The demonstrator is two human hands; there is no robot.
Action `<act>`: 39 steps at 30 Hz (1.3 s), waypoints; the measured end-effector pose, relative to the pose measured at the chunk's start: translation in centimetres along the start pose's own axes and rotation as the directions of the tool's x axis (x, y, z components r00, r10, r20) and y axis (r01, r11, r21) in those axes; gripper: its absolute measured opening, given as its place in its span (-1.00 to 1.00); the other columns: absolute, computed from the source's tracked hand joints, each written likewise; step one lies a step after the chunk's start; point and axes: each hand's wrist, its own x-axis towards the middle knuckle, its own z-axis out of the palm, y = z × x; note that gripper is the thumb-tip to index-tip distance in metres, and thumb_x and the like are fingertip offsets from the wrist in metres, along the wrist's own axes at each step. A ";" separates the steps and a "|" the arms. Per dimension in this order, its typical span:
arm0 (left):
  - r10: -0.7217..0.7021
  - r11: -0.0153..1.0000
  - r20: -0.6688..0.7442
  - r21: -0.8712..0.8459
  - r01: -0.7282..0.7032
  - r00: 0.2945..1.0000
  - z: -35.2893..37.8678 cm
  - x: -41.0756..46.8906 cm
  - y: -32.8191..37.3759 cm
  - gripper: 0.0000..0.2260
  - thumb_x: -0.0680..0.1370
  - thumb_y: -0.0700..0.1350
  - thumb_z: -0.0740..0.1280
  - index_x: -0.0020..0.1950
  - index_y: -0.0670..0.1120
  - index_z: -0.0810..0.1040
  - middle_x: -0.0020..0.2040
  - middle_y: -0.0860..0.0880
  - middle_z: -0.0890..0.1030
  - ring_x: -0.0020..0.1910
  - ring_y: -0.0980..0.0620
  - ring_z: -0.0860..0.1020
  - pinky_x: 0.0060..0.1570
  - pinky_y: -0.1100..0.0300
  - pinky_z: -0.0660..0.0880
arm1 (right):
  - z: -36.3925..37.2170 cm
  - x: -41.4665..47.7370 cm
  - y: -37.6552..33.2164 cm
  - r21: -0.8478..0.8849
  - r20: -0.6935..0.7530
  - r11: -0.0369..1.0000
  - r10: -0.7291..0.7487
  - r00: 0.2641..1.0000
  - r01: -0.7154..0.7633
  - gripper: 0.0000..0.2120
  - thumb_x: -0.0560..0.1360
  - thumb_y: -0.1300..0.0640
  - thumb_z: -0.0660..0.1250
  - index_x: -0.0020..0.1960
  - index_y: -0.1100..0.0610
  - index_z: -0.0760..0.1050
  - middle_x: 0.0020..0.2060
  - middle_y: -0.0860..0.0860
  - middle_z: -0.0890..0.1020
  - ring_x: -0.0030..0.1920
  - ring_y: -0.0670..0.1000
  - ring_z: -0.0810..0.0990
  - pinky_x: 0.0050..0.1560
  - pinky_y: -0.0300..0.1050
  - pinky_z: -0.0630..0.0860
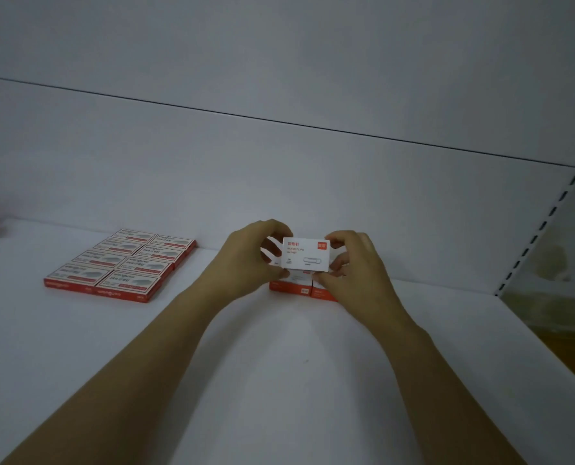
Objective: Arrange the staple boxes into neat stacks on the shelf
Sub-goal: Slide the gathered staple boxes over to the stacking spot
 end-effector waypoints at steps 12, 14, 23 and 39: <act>-0.167 0.983 0.220 0.111 0.146 0.961 -2.3 -0.6 0.0 -0.59 0.30 -0.21 0.56 0.07 0.03 0.53 0.02 0.14 0.59 -0.08 0.20 0.57 -0.22 0.39 0.51 | -0.2 -0.6 -0.5 -0.015 0.273 0.998 0.070 0.959 -0.069 -0.60 0.36 0.14 0.49 0.09 0.03 0.37 0.05 -0.05 0.52 -0.18 -0.14 0.55 -0.28 -0.41 0.42; -0.211 0.972 0.286 0.166 0.169 0.934 -2.1 -0.8 0.0 -0.56 0.28 -0.18 0.57 0.10 0.01 0.55 0.02 0.10 0.59 -0.08 0.14 0.58 -0.22 0.41 0.47 | -0.3 -0.9 -0.7 -0.064 0.340 0.994 0.109 0.934 -0.092 -0.60 0.32 0.10 0.52 0.05 0.02 0.39 0.03 -0.05 0.51 -0.12 -0.10 0.55 -0.24 -0.33 0.42; -0.329 0.932 0.358 0.272 0.239 0.874 -0.7 -0.8 -0.6 -0.54 0.29 -0.18 0.56 0.16 -0.11 0.57 -0.07 0.00 0.65 -0.18 0.09 0.57 -0.20 0.38 0.46 | -0.1 -1.6 -1.0 -0.080 0.456 0.973 0.227 0.861 -0.215 -0.69 0.32 0.20 0.52 -0.03 0.07 0.46 -0.26 -0.20 0.52 -0.23 -0.20 0.52 -0.11 -0.29 0.51; -0.373 0.923 0.341 0.235 0.306 0.863 -0.3 -0.6 -1.3 -0.61 0.35 -0.22 0.51 0.16 -0.18 0.56 -0.03 -0.06 0.65 -0.14 0.02 0.59 -0.19 0.32 0.51 | 0.9 -1.6 -1.1 -0.127 0.382 0.969 0.243 0.892 -0.210 -0.65 0.37 0.20 0.49 0.08 0.17 0.44 -0.20 -0.09 0.53 -0.18 -0.12 0.52 -0.19 -0.34 0.46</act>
